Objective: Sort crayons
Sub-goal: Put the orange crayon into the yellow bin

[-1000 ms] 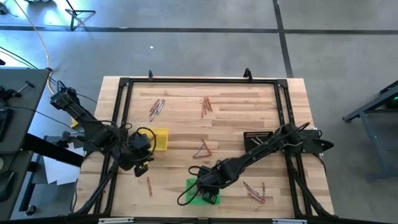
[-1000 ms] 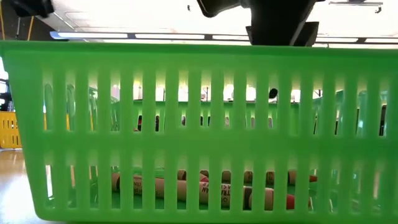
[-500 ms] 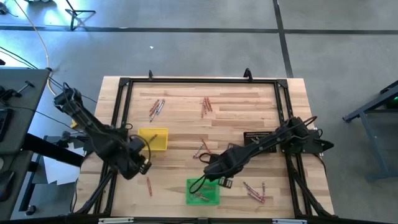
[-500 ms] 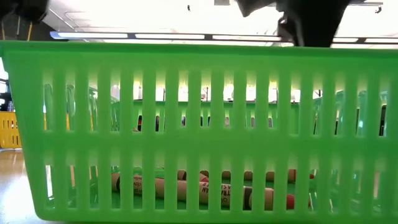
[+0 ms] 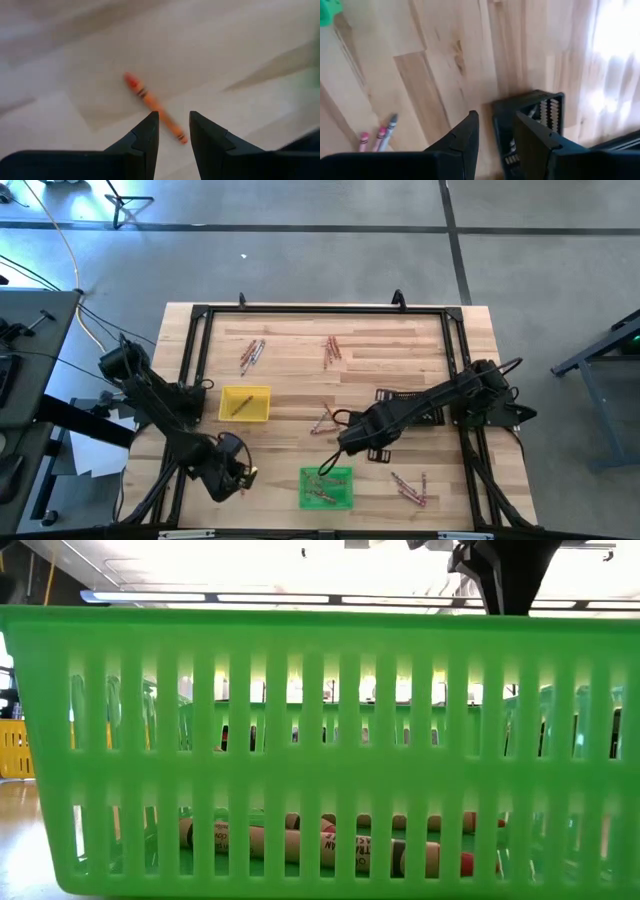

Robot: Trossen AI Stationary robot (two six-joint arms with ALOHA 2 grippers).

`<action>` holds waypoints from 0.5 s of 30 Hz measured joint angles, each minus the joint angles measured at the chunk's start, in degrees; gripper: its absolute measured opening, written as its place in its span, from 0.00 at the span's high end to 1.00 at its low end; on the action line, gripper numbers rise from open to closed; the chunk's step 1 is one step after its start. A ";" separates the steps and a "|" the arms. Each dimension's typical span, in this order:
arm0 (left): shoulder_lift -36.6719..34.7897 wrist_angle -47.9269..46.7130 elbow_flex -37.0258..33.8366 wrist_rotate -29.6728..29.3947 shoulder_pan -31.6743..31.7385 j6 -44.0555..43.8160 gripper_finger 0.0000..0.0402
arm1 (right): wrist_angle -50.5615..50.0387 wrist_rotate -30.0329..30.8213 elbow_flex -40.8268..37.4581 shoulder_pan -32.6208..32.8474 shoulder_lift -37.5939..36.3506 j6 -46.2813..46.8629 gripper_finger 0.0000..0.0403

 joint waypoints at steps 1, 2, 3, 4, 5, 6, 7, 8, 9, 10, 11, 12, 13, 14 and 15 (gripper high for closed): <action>1.10 1.05 0.00 1.43 -0.19 -0.50 0.76 | 0.06 0.32 0.00 -0.22 -0.19 -0.61 0.72; 2.08 2.53 0.00 3.00 -0.19 -0.87 0.75 | 0.02 0.56 0.00 -0.46 -0.45 -1.30 0.72; 2.80 3.59 0.00 4.14 -0.22 -1.43 0.75 | 0.00 0.72 0.01 -0.75 -0.69 -1.78 0.72; 3.23 4.26 0.00 4.90 -0.32 -1.95 0.74 | -0.02 0.75 0.00 -1.00 -0.82 -2.28 0.72; 3.65 5.41 0.00 5.15 -0.41 -2.15 0.74 | -0.03 0.75 0.02 -1.18 -0.82 -2.72 0.72; 4.08 6.93 0.00 5.05 -0.43 -2.52 0.74 | 0.01 0.75 0.00 -1.35 -0.82 -3.06 0.72; 4.36 7.67 0.02 4.60 -0.43 -2.99 0.74 | 0.01 0.76 0.00 -1.51 -0.82 -3.67 0.72; 4.55 7.68 0.02 4.09 -0.43 -3.43 0.73 | -0.03 0.75 0.00 -1.57 -0.86 -4.22 0.72; 4.84 7.90 0.02 3.85 -0.43 -3.92 0.74 | -0.01 0.82 0.00 -1.62 -0.90 -4.59 0.72; 5.25 8.29 0.02 3.82 -0.42 -4.50 0.74 | 0.00 0.88 0.00 -1.72 -0.91 -5.15 0.72; 5.56 8.19 0.02 3.81 -0.38 -5.04 0.74 | -0.01 0.88 0.00 -1.84 -0.91 -5.46 0.72; 5.76 7.88 0.02 3.80 -0.38 -5.51 0.74 | -0.02 0.89 0.00 -1.88 -0.91 -5.49 0.72; 6.08 7.93 0.02 3.80 -0.38 -6.10 0.73 | -0.01 0.88 0.00 -1.87 -0.91 -5.50 0.72; 6.50 8.09 0.02 3.80 -0.40 -6.65 0.73 | -0.01 0.88 0.00 -1.87 -0.91 -5.53 0.72; 6.94 7.85 0.02 3.79 -0.39 -7.09 0.73 | -0.01 0.88 0.00 -1.94 -0.91 -5.79 0.72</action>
